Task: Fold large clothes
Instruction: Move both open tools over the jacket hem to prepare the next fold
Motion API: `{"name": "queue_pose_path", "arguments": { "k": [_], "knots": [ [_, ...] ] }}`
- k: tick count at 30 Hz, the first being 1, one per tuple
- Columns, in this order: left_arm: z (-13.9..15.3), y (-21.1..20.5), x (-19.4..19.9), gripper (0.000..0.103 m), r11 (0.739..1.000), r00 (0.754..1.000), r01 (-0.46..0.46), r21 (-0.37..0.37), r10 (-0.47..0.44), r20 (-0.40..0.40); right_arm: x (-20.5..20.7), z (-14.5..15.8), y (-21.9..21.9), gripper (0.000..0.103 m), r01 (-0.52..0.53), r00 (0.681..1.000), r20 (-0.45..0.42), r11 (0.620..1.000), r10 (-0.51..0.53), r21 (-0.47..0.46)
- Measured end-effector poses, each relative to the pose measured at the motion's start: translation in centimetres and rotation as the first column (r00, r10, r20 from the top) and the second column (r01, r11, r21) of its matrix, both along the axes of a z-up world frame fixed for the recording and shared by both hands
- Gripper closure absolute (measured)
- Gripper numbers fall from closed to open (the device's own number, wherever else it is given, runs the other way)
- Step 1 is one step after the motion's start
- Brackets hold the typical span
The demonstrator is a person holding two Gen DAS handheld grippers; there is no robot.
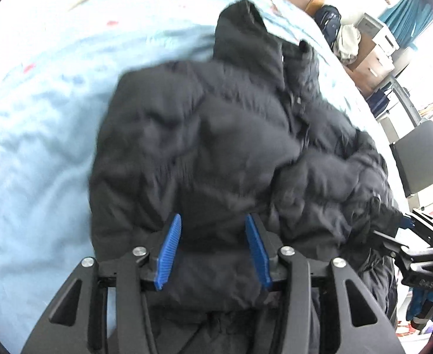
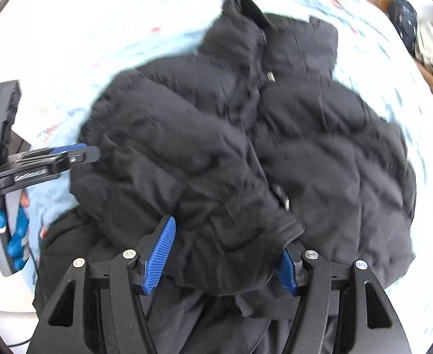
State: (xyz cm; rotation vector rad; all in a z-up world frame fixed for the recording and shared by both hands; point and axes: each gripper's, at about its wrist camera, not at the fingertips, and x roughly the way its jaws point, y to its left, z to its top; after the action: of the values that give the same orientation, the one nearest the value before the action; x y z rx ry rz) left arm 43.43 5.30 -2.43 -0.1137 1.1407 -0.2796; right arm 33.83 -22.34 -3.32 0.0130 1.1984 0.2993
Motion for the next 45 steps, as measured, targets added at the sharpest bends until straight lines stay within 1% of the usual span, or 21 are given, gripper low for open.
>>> {"name": "queue_pose_path", "arguments": {
  "k": [4,6,8,11,12,15,18,21,25,26,28,31,33,34,35,38,41,44,45],
  "knots": [
    [0.7,-0.5,2.8,0.055,1.0,0.999,-0.013,0.007,0.012,0.033,1.7,1.1,1.7,0.04,-0.028,0.999,0.043,1.0,0.027,0.012],
    [0.1,-1.0,4.3,0.055,1.0,0.999,-0.016,0.02,0.015,0.031,2.6,0.5,2.4,0.04,-0.038,0.998,0.042,0.999,0.037,0.009],
    [-1.3,-1.6,5.3,0.055,0.999,1.0,-0.014,0.033,0.013,0.006,3.0,-0.8,2.8,0.04,-0.048,0.998,0.03,0.999,0.048,-0.013],
    [-3.3,-2.2,5.8,0.053,0.998,1.0,0.006,0.062,-0.005,-0.022,2.8,-3.6,1.9,0.04,-0.032,0.999,-0.022,0.999,0.031,-0.026],
    [-4.2,-2.4,5.8,0.052,0.997,1.0,0.011,0.071,-0.009,-0.029,2.6,-4.1,1.7,0.04,-0.025,0.999,-0.031,0.999,0.024,-0.024],
    [-5.8,-2.3,5.3,0.051,0.998,0.999,0.009,0.07,-0.006,-0.039,1.5,-5.2,0.4,0.04,-0.006,0.999,-0.05,1.0,0.007,0.005],
    [-6.3,-2.3,5.0,0.05,0.998,0.999,0.012,0.061,-0.01,-0.032,0.3,-5.4,-0.7,0.04,0.014,0.998,-0.068,0.999,-0.011,0.037],
    [-6.2,-2.3,5.2,0.05,0.998,0.999,0.025,0.058,-0.023,-0.038,-0.9,-4.9,-1.7,0.04,0.033,0.996,-0.08,0.998,-0.029,0.045],
    [-5.2,-1.9,4.8,0.05,0.997,0.998,0.041,0.06,-0.039,-0.04,-2.2,-3.6,-3.2,0.04,0.045,0.996,-0.081,0.998,-0.041,0.044],
    [-4.9,-1.8,4.6,0.05,0.997,0.999,0.04,0.066,-0.038,-0.036,-2.4,-3.1,-3.6,0.04,0.038,0.996,-0.077,0.999,-0.035,0.028],
    [-4.1,-1.5,4.5,0.05,0.997,0.999,0.032,0.068,-0.03,-0.028,-2.8,-2.5,-4.6,0.04,0.026,0.997,-0.069,0.999,-0.025,0.026],
    [-2.4,-1.1,4.5,0.05,0.998,1.0,0.008,0.065,-0.009,0.014,-2.5,-1.2,-6.2,0.04,0.023,0.999,-0.042,0.999,-0.022,0.029],
    [-1.1,-1.2,5.2,0.049,0.998,0.999,-0.007,0.066,0.004,0.049,-1.6,-0.3,-7.4,0.039,0.026,1.0,-0.01,0.999,-0.026,0.033],
    [-0.6,-1.2,5.7,0.045,0.998,0.998,-0.012,0.067,0.008,0.059,-1.0,0.1,-8.0,0.039,0.028,1.0,0.004,0.999,-0.028,0.037],
    [0.1,-1.4,6.6,0.044,0.998,0.997,-0.023,0.064,0.018,0.078,0.0,0.4,-8.8,0.039,0.032,0.999,0.024,0.999,-0.033,0.041],
    [1.0,-1.8,9.2,0.04,0.998,0.995,-0.049,0.038,0.045,0.089,3.0,0.4,-10.4,0.038,0.034,0.997,0.066,0.999,-0.036,0.035],
    [1.4,-2.4,12.7,0.04,0.997,0.993,-0.072,-0.004,0.072,0.089,6.8,0.0,-12.5,0.038,0.061,0.993,0.105,0.998,-0.063,0.025],
    [1.2,-3.3,15.5,0.04,0.997,0.992,-0.079,-0.006,0.079,0.097,10.9,-0.4,-14.2,0.038,0.094,0.986,0.136,0.995,-0.099,0.044],
    [1.1,-3.5,16.8,0.04,0.996,0.992,-0.082,-0.024,0.084,0.093,12.5,-0.7,-14.7,0.038,0.104,0.983,0.149,0.993,-0.111,0.053]
  ]
}}
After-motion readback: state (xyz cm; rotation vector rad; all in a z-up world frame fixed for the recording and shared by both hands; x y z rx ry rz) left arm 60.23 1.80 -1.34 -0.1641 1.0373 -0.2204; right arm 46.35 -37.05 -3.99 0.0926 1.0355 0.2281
